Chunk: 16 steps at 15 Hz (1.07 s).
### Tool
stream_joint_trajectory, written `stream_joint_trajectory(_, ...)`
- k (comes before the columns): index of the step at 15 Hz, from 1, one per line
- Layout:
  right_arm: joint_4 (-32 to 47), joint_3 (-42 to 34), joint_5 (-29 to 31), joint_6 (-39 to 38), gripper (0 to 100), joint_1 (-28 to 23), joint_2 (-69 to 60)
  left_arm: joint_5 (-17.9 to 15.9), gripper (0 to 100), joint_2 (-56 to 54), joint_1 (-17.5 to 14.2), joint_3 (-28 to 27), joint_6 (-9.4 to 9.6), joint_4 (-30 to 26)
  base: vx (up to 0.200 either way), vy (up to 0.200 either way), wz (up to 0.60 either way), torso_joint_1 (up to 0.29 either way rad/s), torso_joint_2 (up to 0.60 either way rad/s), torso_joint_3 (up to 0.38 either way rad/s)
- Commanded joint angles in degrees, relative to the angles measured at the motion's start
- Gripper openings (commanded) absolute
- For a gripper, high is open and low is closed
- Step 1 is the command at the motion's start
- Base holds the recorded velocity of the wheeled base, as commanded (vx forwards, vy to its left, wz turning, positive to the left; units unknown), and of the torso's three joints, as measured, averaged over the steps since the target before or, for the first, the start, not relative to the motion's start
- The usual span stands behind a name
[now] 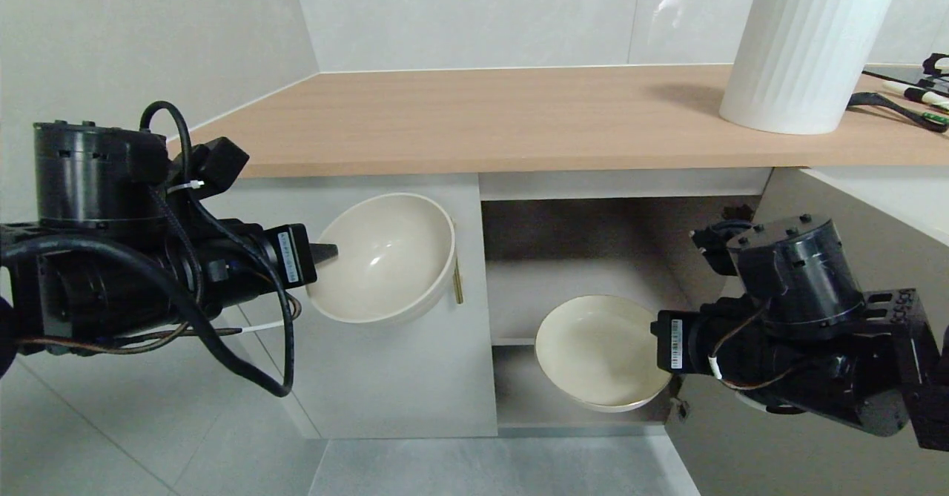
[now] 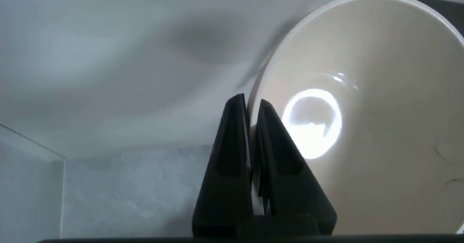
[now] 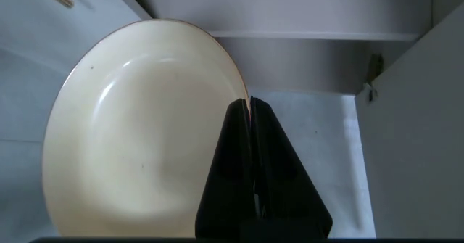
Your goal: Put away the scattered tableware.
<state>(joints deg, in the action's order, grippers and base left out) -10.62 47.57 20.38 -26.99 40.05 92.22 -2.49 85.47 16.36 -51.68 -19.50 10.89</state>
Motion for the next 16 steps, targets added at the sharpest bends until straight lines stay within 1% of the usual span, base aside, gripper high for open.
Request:
stream_joint_trajectory(1, -0.02, -0.02, 0.01, -0.08, 0, 0.03, 0.59, 0.03, 0, 0.14, -0.01, 0.00, -0.01, 0.01, 0.000, 0.000, 0.00, 0.000, 0.00, 0.000)
stream_joint_trajectory(4, -0.37, -0.46, -0.52, -0.34, 0, -0.76, 4.63, 0.03, 0, -0.21, -0.01, 0.00, -0.01, 0.01, 0.000, 0.000, 0.00, 0.000, 0.00, 0.000)
stream_joint_trajectory(5, -4.59, 0.24, -1.22, -1.93, 0, -2.87, 10.96, 0.03, 0, -0.39, -0.01, 0.00, -0.01, 0.01, 0.000, 0.000, 0.00, 0.000, 0.00, 0.000)
stream_joint_trajectory(6, -9.25, 0.51, -1.49, -1.66, 0, -4.45, 15.18, -0.33, 0, -0.74, 0.25, 0.44, 0.34, 0.01, 0.000, 0.000, 0.00, 0.000, 0.00, 0.000)
stream_joint_trajectory(7, -13.55, 1.12, -1.84, 0.01, 0, -6.03, 19.22, -1.20, 0, -1.18, 1.22, 1.14, 1.14, 0.01, 0.000, 0.000, 0.00, 0.000, 0.00, 0.000)
stream_joint_trajectory(8, -16.72, 3.32, -2.01, 2.12, 0, -6.82, 22.65, -2.00, 0, -1.44, 1.92, 1.67, 1.58, 0.01, 0.000, 0.000, 0.00, 0.000, 0.00, 0.000)
stream_joint_trajectory(10, -17.77, 7.10, -2.01, 2.73, 0, -7.79, 27.22, -2.26, 0, -1.36, 2.54, 2.02, 2.01, 0.01, 0.000, 0.000, 0.00, 0.000, 0.00, 0.000)
stream_joint_trajectory(12, -17.86, 13.69, -1.93, 2.56, 0, -9.99, 33.90, -2.26, 0, -1.36, 2.54, 2.02, 2.01, 0.01, 0.000, 0.000, 0.00, 0.000, 0.00, 0.000)
stream_joint_trajectory(16, -17.77, 22.57, -1.22, 2.56, 0, -13.59, 41.64, -2.17, 0, -0.92, 2.62, 2.28, 2.01, 0.01, 0.000, 0.000, 0.00, 0.000, 0.00, 0.000)
